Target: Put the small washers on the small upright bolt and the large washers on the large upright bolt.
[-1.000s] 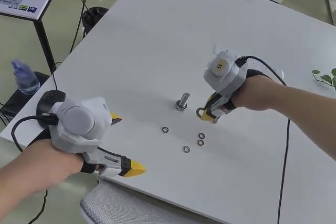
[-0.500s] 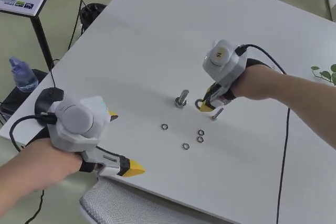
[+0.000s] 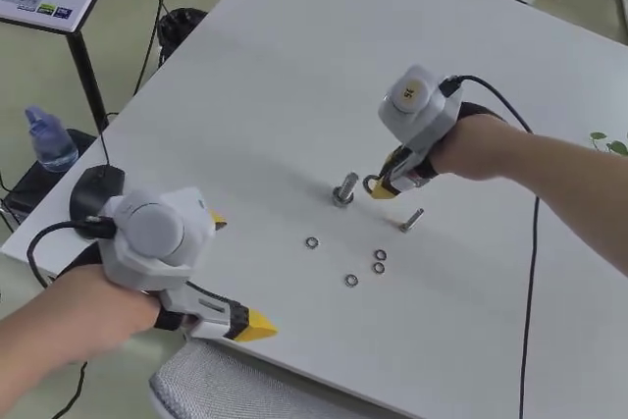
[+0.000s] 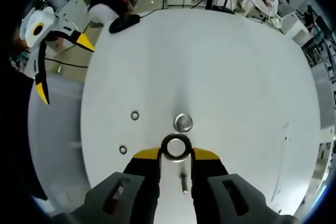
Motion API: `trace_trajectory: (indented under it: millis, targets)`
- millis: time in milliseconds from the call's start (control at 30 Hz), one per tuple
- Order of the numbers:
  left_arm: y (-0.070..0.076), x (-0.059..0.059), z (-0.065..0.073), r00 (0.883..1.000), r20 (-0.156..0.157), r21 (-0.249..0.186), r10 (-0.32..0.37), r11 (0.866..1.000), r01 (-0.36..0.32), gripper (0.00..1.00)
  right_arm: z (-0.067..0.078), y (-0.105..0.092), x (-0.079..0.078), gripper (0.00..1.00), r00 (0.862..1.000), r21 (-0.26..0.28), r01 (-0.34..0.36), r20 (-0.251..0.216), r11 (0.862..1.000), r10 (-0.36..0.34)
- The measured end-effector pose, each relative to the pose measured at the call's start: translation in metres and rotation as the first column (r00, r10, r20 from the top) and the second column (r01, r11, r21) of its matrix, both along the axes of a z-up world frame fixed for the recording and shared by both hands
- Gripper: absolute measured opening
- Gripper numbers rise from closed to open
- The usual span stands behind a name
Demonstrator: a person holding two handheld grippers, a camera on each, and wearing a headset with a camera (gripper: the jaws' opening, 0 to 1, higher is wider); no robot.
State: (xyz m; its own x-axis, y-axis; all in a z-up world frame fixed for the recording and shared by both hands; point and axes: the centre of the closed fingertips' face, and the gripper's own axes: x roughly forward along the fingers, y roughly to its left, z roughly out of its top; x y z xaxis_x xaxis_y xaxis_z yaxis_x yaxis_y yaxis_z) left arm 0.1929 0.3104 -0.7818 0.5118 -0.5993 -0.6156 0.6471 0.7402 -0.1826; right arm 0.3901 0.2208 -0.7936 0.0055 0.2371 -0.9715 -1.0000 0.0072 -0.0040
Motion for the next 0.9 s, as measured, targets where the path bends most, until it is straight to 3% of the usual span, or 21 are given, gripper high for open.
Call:
trace_trajectory:
  millis: [133,367,533,900]
  targets:
    - [-0.001,0.002,0.001,1.0,-0.002,-0.015,0.007,1.0,-0.007,0.95,-0.002,0.004,0.007,0.21,1.0,0.0,-0.003,-0.003,1.0,0.003]
    - [0.002,0.002,0.0,1.0,-0.004,-0.008,0.018,1.0,-0.018,0.97,0.002,0.015,-0.003,0.21,1.0,0.01,-0.004,0.0,1.0,0.004]
    - [0.008,0.004,-0.002,0.999,-0.001,0.006,0.039,0.999,-0.039,0.99,-0.001,0.022,-0.001,0.21,1.0,0.01,-0.012,0.001,1.0,0.012]
    - [0.01,0.0,-0.007,0.999,-0.026,0.012,0.044,0.999,-0.044,0.98,-0.007,0.024,0.0,0.21,1.0,-0.006,-0.023,0.016,1.0,0.023]
